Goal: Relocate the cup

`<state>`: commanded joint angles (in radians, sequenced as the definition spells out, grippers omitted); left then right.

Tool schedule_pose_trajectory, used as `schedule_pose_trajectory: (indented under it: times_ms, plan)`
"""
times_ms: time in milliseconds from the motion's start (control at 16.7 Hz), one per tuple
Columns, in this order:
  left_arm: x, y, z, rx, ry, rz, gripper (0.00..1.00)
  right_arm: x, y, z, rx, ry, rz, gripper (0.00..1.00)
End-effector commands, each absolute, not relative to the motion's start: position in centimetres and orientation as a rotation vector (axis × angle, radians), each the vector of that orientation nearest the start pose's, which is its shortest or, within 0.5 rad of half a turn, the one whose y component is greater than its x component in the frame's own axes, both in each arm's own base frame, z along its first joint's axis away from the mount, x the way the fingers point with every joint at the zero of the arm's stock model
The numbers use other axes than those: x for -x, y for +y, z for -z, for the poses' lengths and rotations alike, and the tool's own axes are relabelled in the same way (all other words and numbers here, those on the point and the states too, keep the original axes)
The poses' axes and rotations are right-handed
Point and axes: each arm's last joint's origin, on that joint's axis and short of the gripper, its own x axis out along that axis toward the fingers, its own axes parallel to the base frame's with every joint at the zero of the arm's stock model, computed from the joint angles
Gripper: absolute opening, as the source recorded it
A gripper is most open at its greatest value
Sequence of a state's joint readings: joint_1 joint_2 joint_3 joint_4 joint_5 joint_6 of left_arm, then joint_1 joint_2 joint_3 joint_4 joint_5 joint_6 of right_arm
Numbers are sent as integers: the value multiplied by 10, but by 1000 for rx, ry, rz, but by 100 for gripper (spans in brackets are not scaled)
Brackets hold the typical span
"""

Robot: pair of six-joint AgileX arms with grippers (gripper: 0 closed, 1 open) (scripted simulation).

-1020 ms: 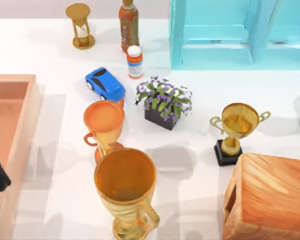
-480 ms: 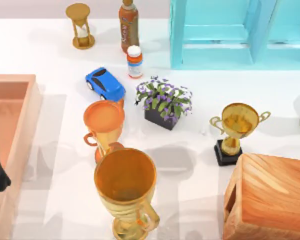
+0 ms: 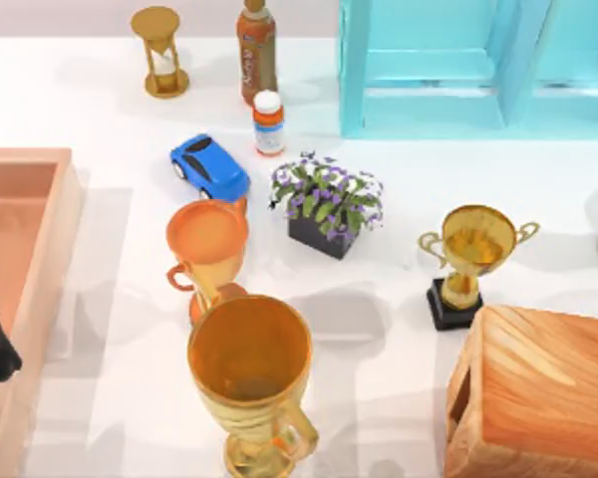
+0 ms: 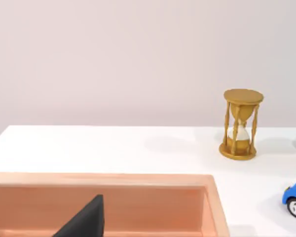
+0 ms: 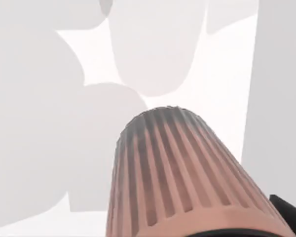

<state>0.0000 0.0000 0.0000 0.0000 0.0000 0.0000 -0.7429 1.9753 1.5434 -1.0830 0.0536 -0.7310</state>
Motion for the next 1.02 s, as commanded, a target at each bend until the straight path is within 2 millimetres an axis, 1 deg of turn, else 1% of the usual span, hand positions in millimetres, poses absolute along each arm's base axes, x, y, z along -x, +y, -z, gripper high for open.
schedule_pose_trajectory:
  times_ms: [180,300,360,600,1020]
  plan:
    - [-106,-1,-160,0,0,0,100,-283,-257,-170,54,1565,66,0]
    - [-106,-1,-160,0,0,0,100,-282,-256,-158,54,1566,69,0]
    - [-106,-1,-160,0,0,0,100,-281,-256,-156,54,1566,69,0]
    - [-106,-1,-160,0,0,0,100,-281,-256,-155,54,1566,70,0]
    - [-106,-1,-160,0,0,0,100,-281,-256,-155,54,1566,70,53]
